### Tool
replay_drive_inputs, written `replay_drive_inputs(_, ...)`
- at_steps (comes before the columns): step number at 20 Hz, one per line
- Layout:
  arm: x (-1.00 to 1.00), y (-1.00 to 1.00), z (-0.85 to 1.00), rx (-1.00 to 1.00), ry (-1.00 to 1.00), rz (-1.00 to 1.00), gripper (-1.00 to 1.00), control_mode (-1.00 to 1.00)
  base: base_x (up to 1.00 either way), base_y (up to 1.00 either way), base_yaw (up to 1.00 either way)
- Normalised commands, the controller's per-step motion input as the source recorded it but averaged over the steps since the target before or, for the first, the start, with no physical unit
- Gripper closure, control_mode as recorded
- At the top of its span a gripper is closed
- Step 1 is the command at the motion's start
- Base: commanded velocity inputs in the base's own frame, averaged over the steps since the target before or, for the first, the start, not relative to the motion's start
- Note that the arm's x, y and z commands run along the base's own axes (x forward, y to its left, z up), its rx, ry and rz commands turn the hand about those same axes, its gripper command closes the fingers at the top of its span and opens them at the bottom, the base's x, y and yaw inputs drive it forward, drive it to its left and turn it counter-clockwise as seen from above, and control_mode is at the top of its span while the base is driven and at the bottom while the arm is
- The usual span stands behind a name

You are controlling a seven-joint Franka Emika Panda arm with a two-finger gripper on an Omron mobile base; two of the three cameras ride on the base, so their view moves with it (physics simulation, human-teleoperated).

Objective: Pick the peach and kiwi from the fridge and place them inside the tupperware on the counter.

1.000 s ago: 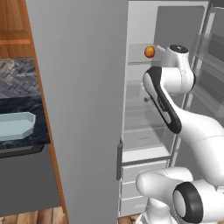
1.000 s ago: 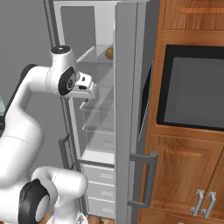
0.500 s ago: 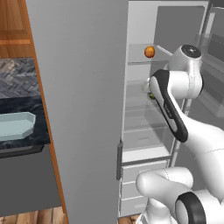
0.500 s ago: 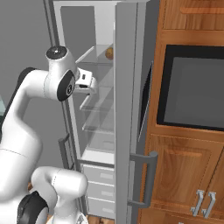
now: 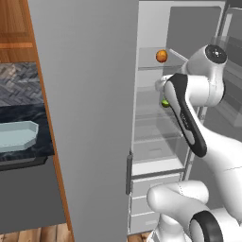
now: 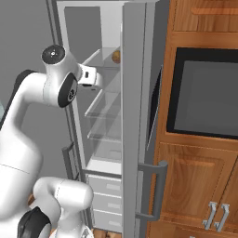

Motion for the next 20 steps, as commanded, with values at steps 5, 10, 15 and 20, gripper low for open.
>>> replay_drive_inputs(5,0.21,-0.16,0.12,-0.02,-0.04,-0.04,-1.00,-1.00,0.00,0.00,0.00)
replay_drive_inputs(10,0.19,-0.39,0.05,0.00,0.00,-0.07,-1.00,-1.00,0.00,0.00,0.00)
replay_drive_inputs(15,0.10,-0.36,0.15,0.00,-0.01,-0.05,-1.00,-1.00,0.00,0.00,0.00)
replay_drive_inputs(20,0.06,-0.13,0.28,0.00,-0.02,-0.01,-1.00,-1.00,0.00,0.00,0.00)
